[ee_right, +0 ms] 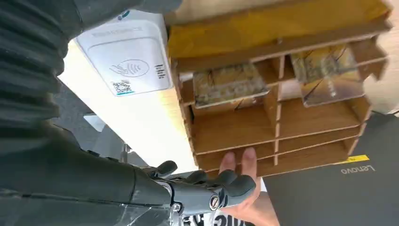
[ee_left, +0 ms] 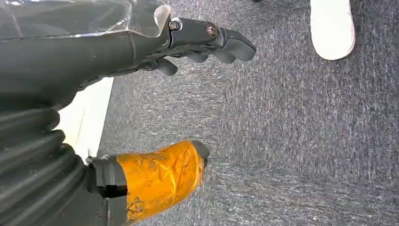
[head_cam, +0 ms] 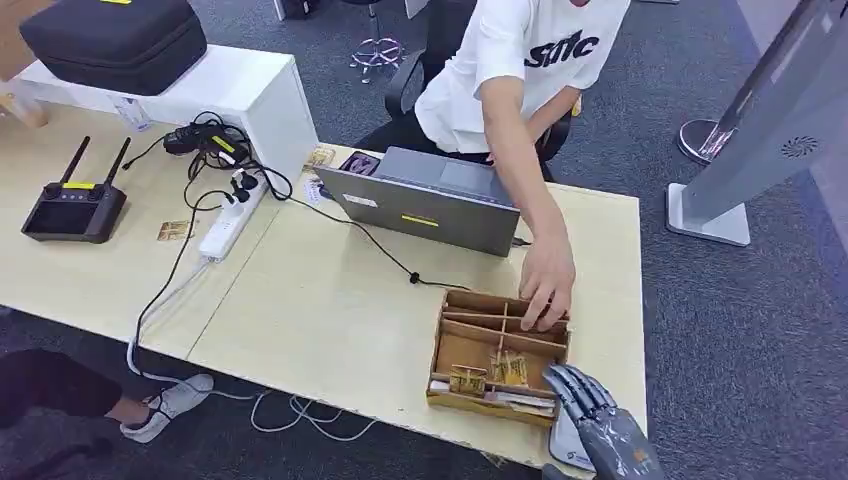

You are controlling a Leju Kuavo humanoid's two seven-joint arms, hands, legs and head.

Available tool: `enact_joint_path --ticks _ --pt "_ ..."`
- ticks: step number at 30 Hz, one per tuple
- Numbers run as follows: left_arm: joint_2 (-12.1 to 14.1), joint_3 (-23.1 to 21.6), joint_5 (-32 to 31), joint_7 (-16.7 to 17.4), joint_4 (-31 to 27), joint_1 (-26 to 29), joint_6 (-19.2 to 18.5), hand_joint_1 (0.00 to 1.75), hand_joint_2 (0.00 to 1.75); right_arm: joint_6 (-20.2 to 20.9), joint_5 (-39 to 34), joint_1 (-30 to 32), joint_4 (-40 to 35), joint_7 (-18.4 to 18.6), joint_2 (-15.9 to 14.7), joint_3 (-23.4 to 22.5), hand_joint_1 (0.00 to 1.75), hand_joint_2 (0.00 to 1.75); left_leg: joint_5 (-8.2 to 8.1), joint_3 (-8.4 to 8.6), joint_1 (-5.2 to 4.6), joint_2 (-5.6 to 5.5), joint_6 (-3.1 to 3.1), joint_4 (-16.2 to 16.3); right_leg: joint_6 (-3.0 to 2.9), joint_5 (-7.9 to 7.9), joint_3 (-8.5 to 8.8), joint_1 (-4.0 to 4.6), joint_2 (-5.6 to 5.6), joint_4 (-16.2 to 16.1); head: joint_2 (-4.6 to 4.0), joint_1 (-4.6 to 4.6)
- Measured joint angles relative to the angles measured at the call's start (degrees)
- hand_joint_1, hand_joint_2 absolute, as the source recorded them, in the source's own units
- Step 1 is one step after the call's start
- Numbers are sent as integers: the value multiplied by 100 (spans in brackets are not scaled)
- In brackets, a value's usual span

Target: Pass the card to the sensor for recognition and then transmit it.

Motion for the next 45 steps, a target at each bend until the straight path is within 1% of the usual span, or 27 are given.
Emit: enact_joint_path --ticks 7,16,23,26,30,39,45 --pt "13 0 0 0 0 0 -2 0 175 -24 59 -52 35 44 44 35 0 175 0 0 0 0 0 0 0 0 0 0 0 0 0 0" --pt "13 0 0 0 0 -3 -2 0 175 -238 308 -181 63 195 278 55 0 175 2 1 1 0 -2 0 -3 2 0 0 0 0 0 0" --pt "11 -4 0 -2 0 -10 -2 0 175 -481 785 -365 131 448 608 70 0 175 2 1 1 2 -3 0 -4 3 0 0 1 1 0 0" --pt "11 -11 0 -2 0 -13 -2 0 175 -487 916 -500 210 529 802 135 0 175 5 2 2 1 -7 0 -4 3 0 0 2 2 0 0" --pt "13 -18 0 -2 2 -14 -11 0 175 -479 988 -637 360 592 940 201 0 175 7 1 2 0 -6 0 -5 3 0 0 1 2 0 0" --pt "15 -55 0 -2 2 -17 -22 0 175 -479 1069 -755 619 636 1071 243 0 175 7 1 2 0 -6 0 -5 3 0 0 1 2 0 0" --pt "15 -55 0 -2 2 -17 -22 0 175 -385 1045 -760 728 658 1073 243 0 175 7 1 2 0 -6 0 -5 3 -1 0 1 2 0 0"
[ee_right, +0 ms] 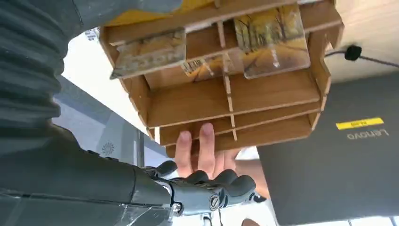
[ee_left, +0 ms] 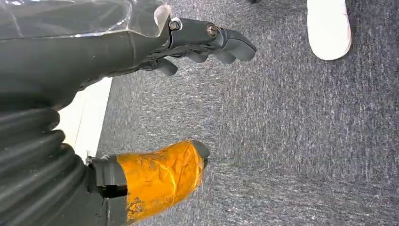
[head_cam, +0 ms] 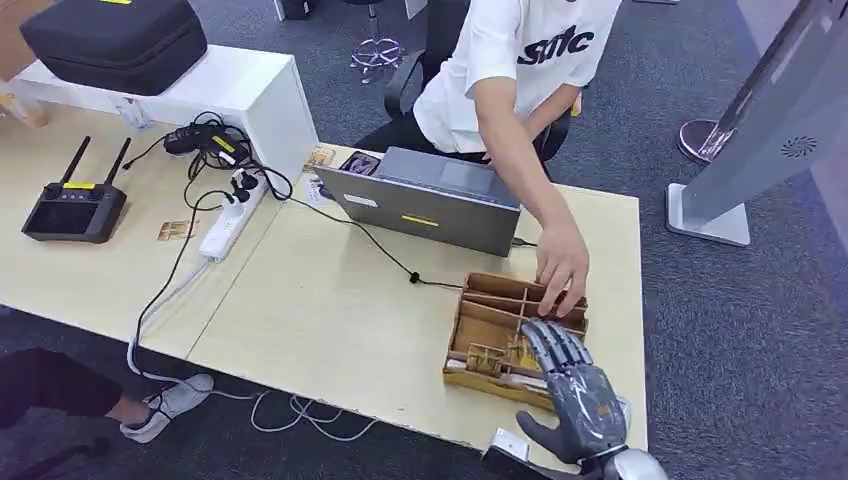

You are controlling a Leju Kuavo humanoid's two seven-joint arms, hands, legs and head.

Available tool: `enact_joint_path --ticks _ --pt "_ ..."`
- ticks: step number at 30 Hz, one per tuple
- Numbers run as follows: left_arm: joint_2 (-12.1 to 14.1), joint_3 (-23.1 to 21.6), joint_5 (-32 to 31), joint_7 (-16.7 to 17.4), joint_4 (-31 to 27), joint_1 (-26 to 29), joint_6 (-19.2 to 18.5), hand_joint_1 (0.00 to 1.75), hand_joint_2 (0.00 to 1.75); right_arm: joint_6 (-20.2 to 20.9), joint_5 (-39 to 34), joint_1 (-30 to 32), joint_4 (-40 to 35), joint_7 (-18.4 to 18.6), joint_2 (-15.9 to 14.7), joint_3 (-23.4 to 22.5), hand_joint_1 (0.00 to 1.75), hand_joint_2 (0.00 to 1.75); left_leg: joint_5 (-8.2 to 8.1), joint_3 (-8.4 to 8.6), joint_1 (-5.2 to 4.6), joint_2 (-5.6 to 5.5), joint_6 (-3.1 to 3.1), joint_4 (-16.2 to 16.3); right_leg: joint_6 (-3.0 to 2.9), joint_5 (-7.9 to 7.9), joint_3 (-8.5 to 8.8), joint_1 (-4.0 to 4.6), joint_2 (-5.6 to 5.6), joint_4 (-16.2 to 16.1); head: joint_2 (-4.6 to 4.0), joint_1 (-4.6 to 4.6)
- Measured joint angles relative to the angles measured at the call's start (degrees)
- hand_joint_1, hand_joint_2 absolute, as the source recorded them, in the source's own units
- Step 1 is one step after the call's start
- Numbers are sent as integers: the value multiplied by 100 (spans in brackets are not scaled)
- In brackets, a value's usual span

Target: Pass the card to the sensor for recognition and then transmit it.

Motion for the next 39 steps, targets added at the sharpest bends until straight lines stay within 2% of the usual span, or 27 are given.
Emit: enact_joint_path --ticks 33,34,35,37,38,39 --pt "-4 0 0 0 0 3 28 0 175 -42 197 204 151 232 -9 -315 2 175 0 0 0 1 0 0 0 0 -1 0 1 0 0 0" --pt "-4 0 0 0 0 3 28 0 175 -42 208 208 153 232 -9 -326 47 175 0 -1 0 0 0 0 0 0 -1 0 1 0 0 0" --pt "-4 0 0 0 0 3 31 0 175 -42 210 208 159 232 -9 -334 138 175 0 -1 0 1 0 0 0 0 -1 0 1 0 0 0" --pt "-4 0 0 0 0 3 35 0 175 -39 216 208 168 223 -9 -337 152 175 0 -1 0 1 0 0 0 0 -1 0 1 0 0 0" --pt "-4 0 0 0 0 3 35 0 175 -37 223 207 175 212 -9 -337 168 175 0 -1 0 1 0 0 0 0 -1 0 1 0 0 0" --pt "-4 0 0 0 0 3 37 0 175 -37 223 207 179 210 -9 -337 168 175 0 -1 0 0 0 0 0 0 -1 0 1 0 0 0"
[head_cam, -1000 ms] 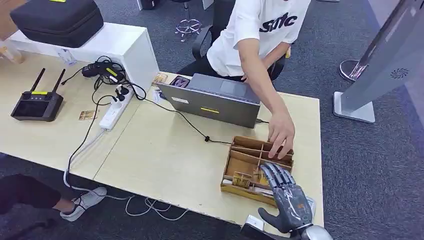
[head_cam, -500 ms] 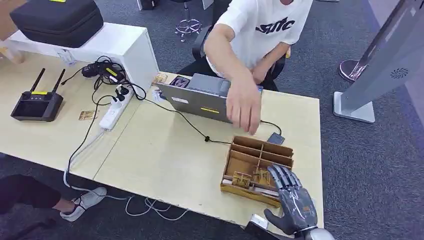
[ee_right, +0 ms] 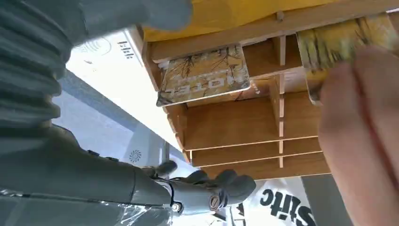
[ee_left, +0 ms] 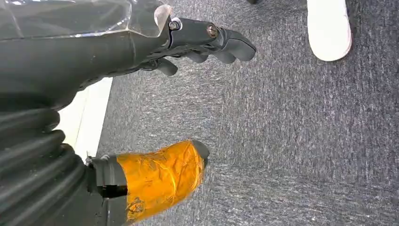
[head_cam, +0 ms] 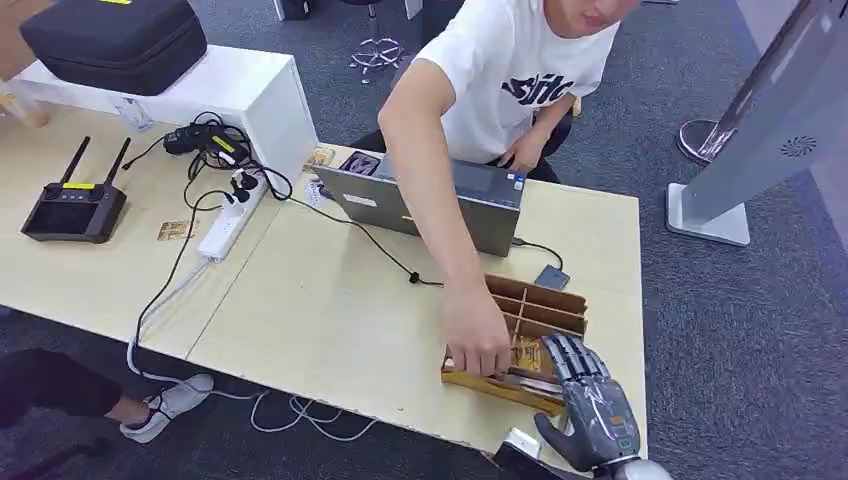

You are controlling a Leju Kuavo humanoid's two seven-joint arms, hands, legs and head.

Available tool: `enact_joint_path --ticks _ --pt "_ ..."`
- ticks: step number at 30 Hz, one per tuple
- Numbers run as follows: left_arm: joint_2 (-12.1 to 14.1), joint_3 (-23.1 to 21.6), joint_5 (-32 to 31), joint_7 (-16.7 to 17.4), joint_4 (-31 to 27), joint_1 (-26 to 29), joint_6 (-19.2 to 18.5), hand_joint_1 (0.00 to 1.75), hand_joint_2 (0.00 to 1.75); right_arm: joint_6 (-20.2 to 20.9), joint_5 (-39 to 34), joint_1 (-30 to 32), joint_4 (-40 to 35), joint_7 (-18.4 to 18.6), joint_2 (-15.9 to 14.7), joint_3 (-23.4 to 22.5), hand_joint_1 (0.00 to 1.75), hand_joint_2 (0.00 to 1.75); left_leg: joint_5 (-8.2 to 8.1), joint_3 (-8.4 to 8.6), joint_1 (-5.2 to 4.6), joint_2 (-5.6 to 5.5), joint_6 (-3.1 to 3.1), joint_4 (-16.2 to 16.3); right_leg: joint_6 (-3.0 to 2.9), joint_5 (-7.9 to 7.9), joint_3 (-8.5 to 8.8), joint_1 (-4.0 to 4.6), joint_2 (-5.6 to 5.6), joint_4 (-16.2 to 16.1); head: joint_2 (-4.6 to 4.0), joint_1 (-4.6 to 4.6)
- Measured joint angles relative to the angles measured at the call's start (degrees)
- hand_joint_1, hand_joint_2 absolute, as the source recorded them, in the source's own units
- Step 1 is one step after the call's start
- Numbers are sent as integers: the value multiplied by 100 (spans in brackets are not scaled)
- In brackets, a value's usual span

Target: Pass the card to the sensor for recognition and then transmit it.

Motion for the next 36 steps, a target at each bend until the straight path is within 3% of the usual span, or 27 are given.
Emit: enact_joint_path --ticks 15,32,36 --pt "0 0 0 0 0 -1 4 0 175 -70 63 -74 -4 -15 22 0 175 175 0 0 0 0 0 0 0 0 1 0 0 0 0 0" --pt "-2 -4 0 9 0 -2 -4 0 175 -409 -43 -460 -658 -72 256 -157 175 175 1 -1 0 -1 0 0 0 1 1 0 0 1 0 0" --pt "15 -101 0 15 0 -9 -20 0 175 -69 -539 -851 -706 -133 336 -242 175 175 3 1 0 12 -1 0 -3 6 -2 0 10 2 0 0"
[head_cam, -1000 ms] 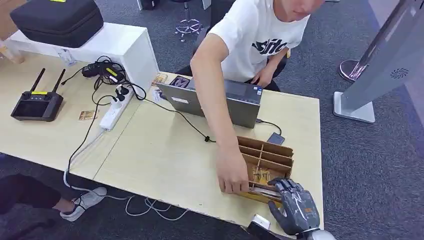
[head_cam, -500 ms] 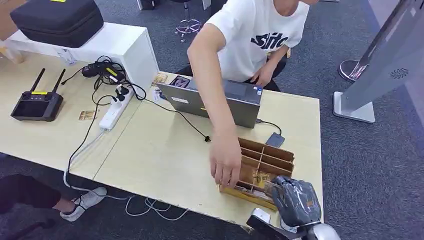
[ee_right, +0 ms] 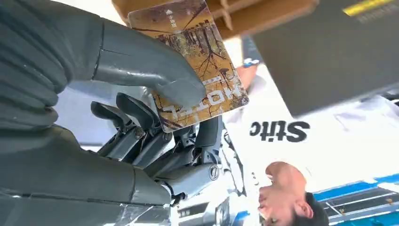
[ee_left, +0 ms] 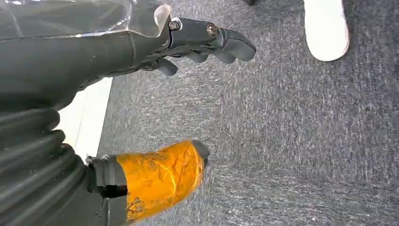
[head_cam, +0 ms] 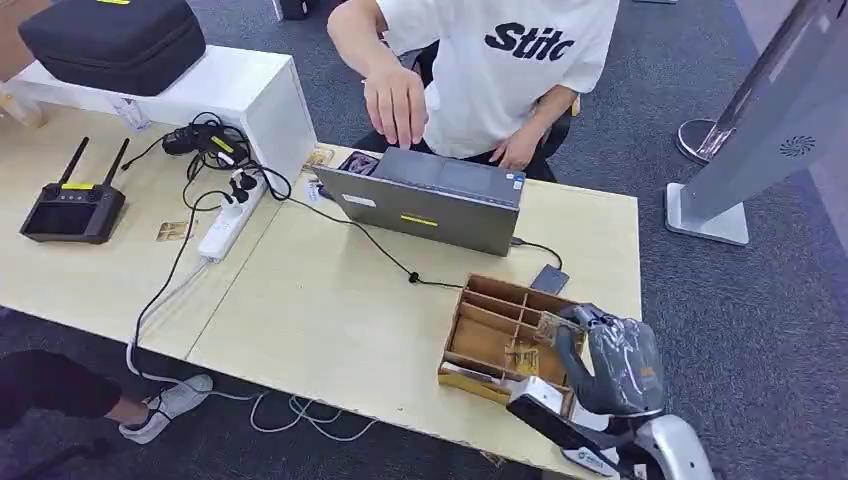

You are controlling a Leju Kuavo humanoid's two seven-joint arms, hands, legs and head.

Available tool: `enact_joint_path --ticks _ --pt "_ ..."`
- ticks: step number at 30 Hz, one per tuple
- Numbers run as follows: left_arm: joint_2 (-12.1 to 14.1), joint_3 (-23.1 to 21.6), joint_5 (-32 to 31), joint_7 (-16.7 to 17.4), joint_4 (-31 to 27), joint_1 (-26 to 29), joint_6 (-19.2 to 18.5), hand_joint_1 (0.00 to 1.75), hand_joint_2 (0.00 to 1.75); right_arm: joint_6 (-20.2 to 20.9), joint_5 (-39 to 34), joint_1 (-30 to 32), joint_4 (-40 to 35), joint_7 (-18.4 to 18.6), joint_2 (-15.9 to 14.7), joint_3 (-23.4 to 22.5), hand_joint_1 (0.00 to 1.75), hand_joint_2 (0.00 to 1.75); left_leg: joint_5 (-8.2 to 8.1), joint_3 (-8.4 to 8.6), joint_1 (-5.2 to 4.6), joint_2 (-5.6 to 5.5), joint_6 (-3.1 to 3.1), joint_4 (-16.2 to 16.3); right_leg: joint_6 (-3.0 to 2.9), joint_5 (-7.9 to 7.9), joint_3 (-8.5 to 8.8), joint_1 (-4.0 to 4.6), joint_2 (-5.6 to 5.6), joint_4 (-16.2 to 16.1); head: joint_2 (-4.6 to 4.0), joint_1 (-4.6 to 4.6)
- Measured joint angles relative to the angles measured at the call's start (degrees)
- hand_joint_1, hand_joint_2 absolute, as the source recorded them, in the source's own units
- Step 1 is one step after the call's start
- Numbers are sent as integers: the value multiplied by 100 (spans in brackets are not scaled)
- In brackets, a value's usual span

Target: Pass the card to the sensor for recognition and then transmit it.

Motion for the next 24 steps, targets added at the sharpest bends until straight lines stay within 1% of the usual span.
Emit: enact_joint_path --ticks 2,4,8,9,11,13,15,18,22,24 --pt "22 -59 0 0 0 -11 -26 0 175 227 -200 -334 44 7 49 -57 175 175 5 -1 0 2 1 0 -5 5 0 0 2 1 0 0" --pt "68 -179 0 0 4 -20 -50 0 175 577 -542 -814 254 83 127 -114 175 175 17 -4 1 8 -8 0 -10 17 -6 0 4 2 0 0" --pt "188 -480 0 4 22 -90 -109 0 175 1009 -1060 -2060 1153 315 388 -342 175 175 39 -15 3 10 -9 0 -13 38 -19 0 11 4 0 5" --pt "216 -568 0 17 31 -99 -127 0 175 1112 -1318 -2406 1520 359 497 -451 175 175 43 -15 3 10 -13 0 -18 42 -22 0 11 4 0 0" --pt "269 -735 0 46 50 -130 -155 0 175 1206 -1702 -2957 2113 369 674 -672 175 175 53 -17 4 6 -13 0 -19 45 -23 1 7 6 0 2" --pt "310 -872 0 55 61 -149 -166 0 175 1223 -1879 -3347 2600 372 807 -866 175 175 58 -18 5 -2 -16 0 -19 46 -20 1 2 7 0 2" --pt "341 -957 0 63 77 -158 -171 0 175 1225 -1929 -3598 2958 347 905 -982 175 175 58 -18 6 -1 -16 0 -20 47 -21 1 3 8 0 0" --pt "363 -1040 0 68 92 -163 -171 0 175 1212 -1931 -3761 3291 315 1008 -1078 175 175 58 -19 6 -1 -16 0 -21 48 -22 1 3 9 0 0" --pt "385 -1112 0 70 111 -161 -171 0 175 1197 -1982 -3862 3524 313 1087 -1161 175 175 57 -23 5 -2 -16 0 -21 47 -24 1 3 9 0 2" --pt "389 -1169 0 70 118 -165 -184 0 175 1177 -2112 -3946 3678 382 1155 -1261 175 175 56 -24 5 0 -16 0 -21 47 -27 1 4 9 0 0"
